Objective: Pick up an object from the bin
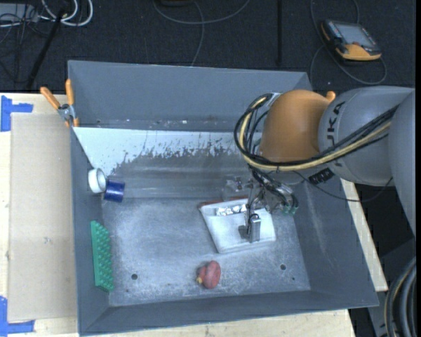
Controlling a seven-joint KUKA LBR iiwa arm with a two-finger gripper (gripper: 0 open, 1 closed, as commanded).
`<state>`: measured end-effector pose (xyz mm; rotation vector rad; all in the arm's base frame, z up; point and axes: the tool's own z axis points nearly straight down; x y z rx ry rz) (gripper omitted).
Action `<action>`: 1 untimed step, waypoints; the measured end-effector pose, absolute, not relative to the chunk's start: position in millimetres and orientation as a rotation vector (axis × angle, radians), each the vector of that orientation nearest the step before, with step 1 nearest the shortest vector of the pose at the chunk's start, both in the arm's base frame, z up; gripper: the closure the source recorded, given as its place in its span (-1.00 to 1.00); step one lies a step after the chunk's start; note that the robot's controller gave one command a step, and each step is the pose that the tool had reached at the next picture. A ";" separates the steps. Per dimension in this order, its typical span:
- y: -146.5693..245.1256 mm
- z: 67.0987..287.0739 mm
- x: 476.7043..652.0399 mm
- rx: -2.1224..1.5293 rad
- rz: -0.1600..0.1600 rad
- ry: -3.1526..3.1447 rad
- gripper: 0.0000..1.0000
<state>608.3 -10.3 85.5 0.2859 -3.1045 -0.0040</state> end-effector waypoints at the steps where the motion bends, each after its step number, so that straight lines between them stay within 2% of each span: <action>1: -11.3 87.0 609.1 0.283 -0.001 -3.114 1.00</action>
Offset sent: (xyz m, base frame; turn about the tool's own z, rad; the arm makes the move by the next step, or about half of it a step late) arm 0.0000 0.0000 0.0000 0.0000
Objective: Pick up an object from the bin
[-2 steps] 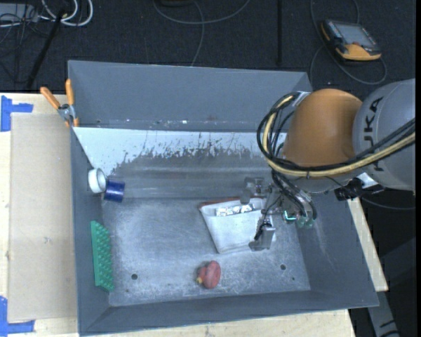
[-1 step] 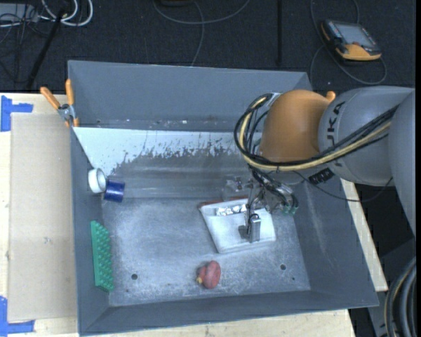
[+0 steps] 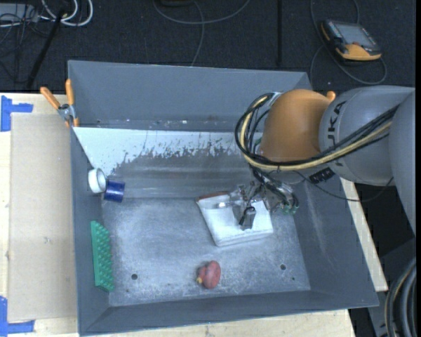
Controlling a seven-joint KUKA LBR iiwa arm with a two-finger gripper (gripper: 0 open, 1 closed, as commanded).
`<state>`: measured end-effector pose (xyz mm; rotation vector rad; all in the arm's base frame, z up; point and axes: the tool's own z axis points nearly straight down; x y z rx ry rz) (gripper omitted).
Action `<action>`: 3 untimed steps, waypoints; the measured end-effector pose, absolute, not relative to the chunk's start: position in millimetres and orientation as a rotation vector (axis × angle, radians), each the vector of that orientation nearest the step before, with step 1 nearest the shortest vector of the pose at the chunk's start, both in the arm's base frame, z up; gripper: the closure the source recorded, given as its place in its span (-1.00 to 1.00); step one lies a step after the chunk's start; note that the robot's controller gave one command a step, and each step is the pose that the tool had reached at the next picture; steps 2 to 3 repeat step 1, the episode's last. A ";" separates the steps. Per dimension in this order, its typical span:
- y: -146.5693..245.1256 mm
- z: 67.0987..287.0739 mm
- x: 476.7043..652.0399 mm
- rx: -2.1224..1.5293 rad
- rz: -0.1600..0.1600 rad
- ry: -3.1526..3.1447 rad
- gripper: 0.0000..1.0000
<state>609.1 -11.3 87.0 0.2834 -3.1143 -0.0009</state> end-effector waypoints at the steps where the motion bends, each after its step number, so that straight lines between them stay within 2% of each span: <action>1: -5.4 247.2 602.2 0.249 0.001 -3.142 1.00; 3: -5.4 247.2 602.2 0.249 0.001 -3.142 1.00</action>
Offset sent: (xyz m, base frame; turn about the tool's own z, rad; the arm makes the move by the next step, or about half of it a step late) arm -0.0089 0.0063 0.1552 0.0239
